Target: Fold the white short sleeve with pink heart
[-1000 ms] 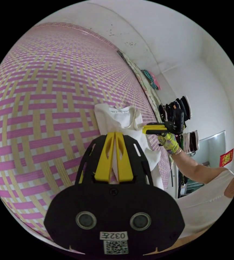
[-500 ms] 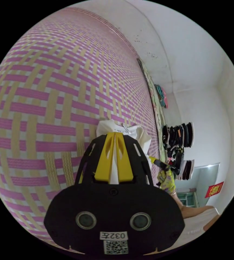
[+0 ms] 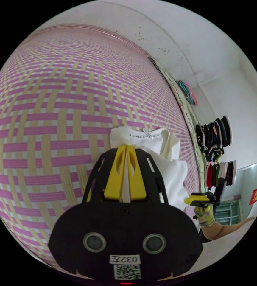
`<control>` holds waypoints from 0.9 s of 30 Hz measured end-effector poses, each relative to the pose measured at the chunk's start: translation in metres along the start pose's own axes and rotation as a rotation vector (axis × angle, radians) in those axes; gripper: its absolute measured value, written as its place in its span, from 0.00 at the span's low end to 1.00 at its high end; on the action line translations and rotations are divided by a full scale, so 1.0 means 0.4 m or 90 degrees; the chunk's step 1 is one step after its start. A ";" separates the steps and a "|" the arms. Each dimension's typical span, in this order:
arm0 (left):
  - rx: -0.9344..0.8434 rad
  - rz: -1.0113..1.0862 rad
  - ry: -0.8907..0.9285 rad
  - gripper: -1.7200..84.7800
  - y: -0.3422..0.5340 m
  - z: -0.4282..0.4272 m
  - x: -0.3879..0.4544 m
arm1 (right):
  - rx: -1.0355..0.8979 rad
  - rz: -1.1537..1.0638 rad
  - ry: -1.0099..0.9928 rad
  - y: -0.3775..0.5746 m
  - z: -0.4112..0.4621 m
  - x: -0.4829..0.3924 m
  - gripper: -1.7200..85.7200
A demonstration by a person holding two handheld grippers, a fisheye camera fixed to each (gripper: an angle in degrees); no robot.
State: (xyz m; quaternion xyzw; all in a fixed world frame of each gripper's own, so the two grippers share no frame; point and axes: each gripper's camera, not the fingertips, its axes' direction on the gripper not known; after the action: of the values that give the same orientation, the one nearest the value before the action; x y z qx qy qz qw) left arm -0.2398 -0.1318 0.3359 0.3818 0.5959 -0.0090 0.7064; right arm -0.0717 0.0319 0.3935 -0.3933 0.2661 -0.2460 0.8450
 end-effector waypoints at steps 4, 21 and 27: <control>0.009 0.001 -0.037 0.01 0.026 -0.018 0.013 | 0.013 -0.041 0.047 0.034 -0.051 -0.060 0.01; 0.064 0.046 0.177 0.01 0.284 -0.102 0.112 | 0.092 -0.078 0.046 -0.063 -0.042 -0.047 0.01; 0.014 0.009 0.043 0.01 0.297 -0.060 0.068 | -0.003 -0.090 0.134 -0.171 0.071 -0.036 0.01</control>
State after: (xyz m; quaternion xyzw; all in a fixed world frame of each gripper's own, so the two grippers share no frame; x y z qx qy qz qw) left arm -0.1962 -0.0226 0.3759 0.3936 0.6167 0.0025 0.6817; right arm -0.0781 0.0169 0.4673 -0.3854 0.3252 -0.3443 0.7919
